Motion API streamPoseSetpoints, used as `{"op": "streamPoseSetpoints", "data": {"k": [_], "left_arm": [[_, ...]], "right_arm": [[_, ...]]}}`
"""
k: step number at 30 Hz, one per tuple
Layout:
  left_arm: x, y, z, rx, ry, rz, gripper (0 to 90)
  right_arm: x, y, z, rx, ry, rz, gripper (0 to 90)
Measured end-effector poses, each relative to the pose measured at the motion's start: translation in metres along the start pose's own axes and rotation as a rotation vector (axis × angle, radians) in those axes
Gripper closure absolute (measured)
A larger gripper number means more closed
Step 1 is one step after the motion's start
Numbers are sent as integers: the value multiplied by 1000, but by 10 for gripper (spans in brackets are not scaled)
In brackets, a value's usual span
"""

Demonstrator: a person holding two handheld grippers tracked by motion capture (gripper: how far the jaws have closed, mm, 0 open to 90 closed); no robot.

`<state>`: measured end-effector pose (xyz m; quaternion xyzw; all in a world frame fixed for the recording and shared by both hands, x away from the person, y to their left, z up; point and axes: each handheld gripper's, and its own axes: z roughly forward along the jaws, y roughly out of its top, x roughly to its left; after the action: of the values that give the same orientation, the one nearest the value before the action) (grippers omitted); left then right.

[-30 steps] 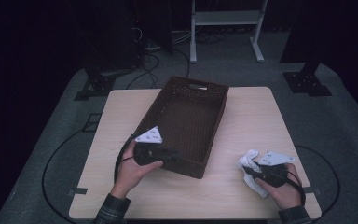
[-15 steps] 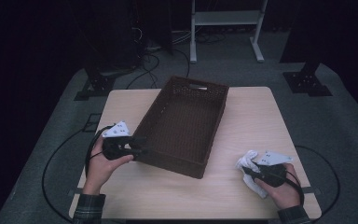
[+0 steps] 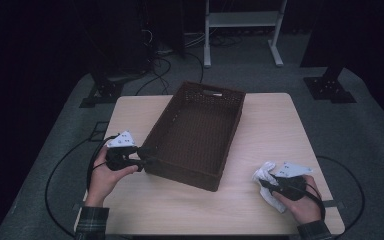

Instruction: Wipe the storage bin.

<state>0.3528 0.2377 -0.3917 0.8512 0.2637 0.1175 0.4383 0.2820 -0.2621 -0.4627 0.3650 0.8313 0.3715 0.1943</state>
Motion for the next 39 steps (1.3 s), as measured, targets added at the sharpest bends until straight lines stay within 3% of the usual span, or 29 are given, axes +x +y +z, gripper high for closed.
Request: {"op": "streamPoseSetpoints", "data": {"k": [9, 20, 34, 39], "left_arm": [[-10, 1, 6, 3, -22, 16, 521], [-37, 11, 23, 22, -76, 71, 633], [-68, 25, 46, 23, -202, 100, 774], [-82, 29, 57, 17, -220, 105, 799]], "right_arm": [[1, 0, 2, 2, 1, -5, 680], [-1, 0, 2, -1, -2, -3, 680], [-3, -1, 1, -1, -8, 4, 680], [-5, -1, -1, -2, -16, 7, 680]]}}
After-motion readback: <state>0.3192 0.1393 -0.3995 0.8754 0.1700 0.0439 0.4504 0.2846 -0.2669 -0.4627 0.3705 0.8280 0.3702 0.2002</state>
